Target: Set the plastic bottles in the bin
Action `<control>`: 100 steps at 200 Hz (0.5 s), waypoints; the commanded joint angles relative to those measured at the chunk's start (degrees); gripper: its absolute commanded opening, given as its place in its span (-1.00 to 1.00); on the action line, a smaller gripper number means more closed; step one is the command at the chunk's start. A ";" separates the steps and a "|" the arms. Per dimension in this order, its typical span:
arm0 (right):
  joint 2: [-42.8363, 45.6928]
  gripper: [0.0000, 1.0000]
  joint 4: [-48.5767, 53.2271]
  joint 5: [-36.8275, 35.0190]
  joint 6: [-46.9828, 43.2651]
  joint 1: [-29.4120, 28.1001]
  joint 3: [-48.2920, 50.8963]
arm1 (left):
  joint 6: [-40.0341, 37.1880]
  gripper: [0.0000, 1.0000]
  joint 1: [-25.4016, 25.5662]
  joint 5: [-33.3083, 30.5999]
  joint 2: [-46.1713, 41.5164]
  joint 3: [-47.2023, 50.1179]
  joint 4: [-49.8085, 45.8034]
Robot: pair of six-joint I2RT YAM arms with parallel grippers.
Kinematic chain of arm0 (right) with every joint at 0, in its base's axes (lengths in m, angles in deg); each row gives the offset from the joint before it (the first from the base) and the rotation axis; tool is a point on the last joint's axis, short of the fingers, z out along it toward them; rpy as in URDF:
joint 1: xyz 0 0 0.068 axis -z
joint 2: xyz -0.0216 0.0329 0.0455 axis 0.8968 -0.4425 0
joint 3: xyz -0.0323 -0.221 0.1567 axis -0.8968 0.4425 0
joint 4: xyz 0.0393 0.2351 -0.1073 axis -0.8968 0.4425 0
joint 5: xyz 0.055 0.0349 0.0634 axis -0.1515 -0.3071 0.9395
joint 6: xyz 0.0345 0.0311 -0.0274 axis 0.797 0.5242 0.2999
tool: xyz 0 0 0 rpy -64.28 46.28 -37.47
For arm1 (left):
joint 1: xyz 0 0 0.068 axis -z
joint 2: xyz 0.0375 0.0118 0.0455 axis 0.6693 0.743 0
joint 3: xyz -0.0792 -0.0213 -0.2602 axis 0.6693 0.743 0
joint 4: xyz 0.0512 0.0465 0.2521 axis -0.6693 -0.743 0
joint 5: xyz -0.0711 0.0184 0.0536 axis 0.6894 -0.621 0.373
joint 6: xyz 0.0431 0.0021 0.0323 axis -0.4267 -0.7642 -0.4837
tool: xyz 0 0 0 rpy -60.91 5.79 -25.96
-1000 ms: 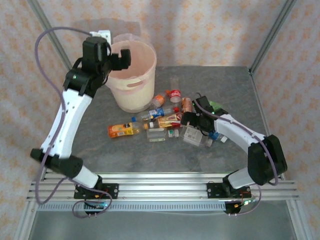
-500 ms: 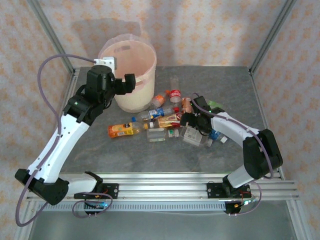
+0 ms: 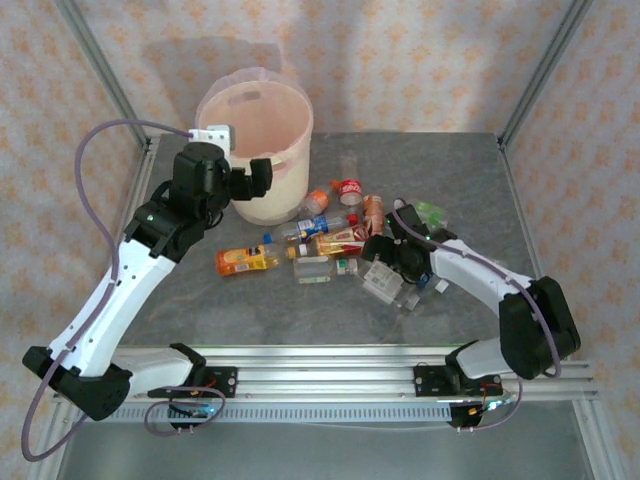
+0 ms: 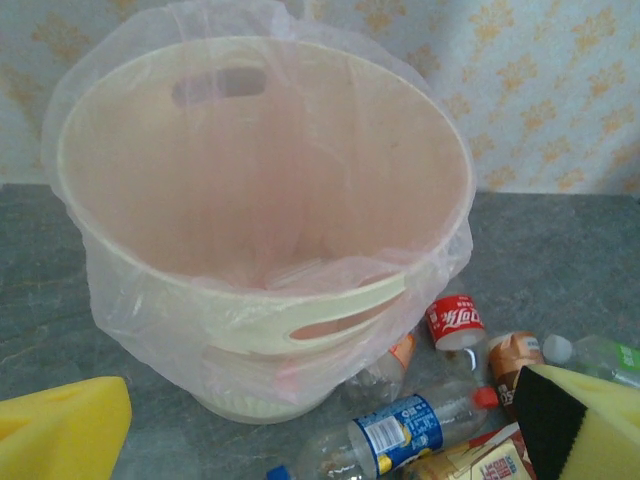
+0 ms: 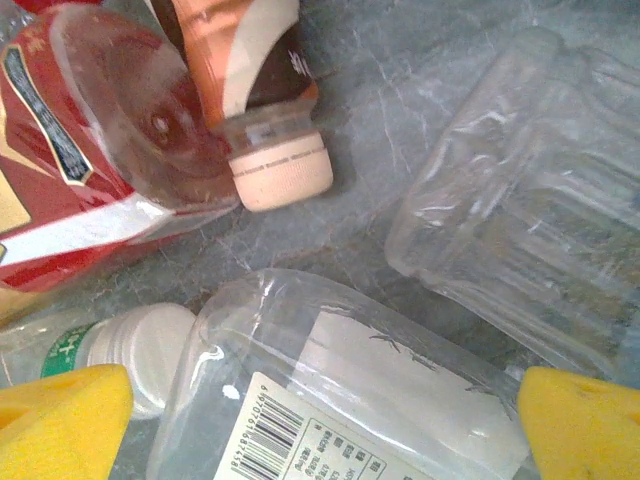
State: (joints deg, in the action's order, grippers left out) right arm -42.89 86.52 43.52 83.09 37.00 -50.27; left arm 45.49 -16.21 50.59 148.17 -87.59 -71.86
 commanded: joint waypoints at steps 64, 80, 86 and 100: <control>5.81 0.98 5.02 2.75 -2.34 -3.87 3.36 | 0.09 1.00 1.97 -1.32 -0.22 1.31 -0.93; 6.00 0.98 6.63 2.46 -4.15 -4.52 3.19 | 0.06 1.00 1.97 -1.36 -0.02 1.18 -0.71; 6.01 0.98 7.08 2.33 -4.65 -4.71 3.19 | -0.07 1.00 1.97 -1.40 0.20 1.06 -0.78; 5.92 0.98 8.14 1.80 -5.59 -4.99 3.19 | -0.03 1.00 1.93 -1.31 0.60 0.70 -0.96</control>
State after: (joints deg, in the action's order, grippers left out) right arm -37.69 90.26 46.32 80.82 32.69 -47.08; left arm 45.47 -14.61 50.57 148.19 -86.74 -72.29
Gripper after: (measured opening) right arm 0.992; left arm 0.999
